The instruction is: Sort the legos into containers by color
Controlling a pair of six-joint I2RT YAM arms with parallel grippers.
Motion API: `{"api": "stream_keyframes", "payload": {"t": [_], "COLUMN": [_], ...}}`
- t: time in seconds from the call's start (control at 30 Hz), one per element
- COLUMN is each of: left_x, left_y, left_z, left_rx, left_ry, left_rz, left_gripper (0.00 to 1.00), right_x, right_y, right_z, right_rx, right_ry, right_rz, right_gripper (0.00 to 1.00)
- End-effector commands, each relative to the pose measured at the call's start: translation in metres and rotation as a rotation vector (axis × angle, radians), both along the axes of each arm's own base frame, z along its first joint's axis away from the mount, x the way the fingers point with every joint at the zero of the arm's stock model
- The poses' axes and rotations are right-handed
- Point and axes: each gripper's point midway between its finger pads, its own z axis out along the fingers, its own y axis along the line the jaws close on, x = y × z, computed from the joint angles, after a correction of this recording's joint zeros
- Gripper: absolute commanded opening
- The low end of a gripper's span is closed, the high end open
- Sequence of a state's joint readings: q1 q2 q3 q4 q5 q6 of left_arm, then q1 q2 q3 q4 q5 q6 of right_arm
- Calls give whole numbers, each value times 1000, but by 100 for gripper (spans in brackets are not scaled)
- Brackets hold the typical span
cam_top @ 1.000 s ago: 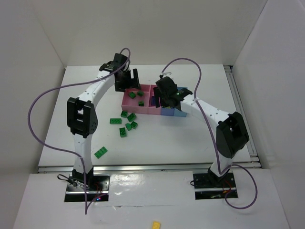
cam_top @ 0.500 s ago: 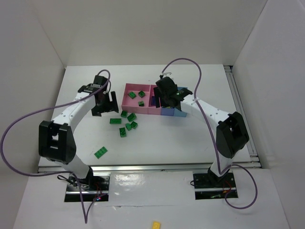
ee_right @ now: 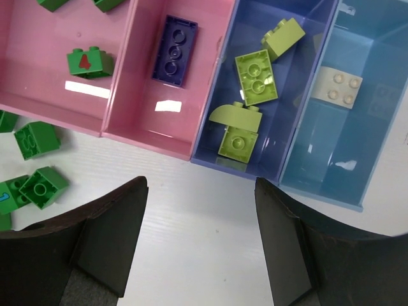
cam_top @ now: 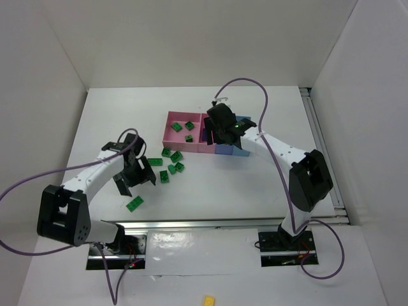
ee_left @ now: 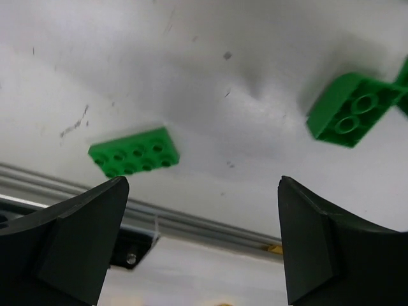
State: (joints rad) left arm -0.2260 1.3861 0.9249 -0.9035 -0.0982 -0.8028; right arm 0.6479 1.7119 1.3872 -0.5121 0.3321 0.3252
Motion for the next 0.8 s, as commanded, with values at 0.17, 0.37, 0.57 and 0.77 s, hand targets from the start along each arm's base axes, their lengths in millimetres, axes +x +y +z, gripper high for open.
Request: {"api": "stream_keyframes", "payload": {"t": [0.17,0.37,0.57,0.77], "left_x": [-67,-61,-59,-50], "left_y": [-6,15,31,28], "left_z": [8,-4,-21,-36], "left_rx": [-10,41,102,44], "left_ry": [32,12,59,60], "left_rz": [315,412,436,447], "left_gripper": [100,100,100,100], "right_x": [-7,-10,-10,-10], "right_y": [11,16,14,14], "right_z": [10,5,4,0], "right_rx": [15,15,4,-3], "right_ry": [-13,-1,1,10], "right_rz": [20,35,29,29], "right_gripper": [76,76,76,77]}}
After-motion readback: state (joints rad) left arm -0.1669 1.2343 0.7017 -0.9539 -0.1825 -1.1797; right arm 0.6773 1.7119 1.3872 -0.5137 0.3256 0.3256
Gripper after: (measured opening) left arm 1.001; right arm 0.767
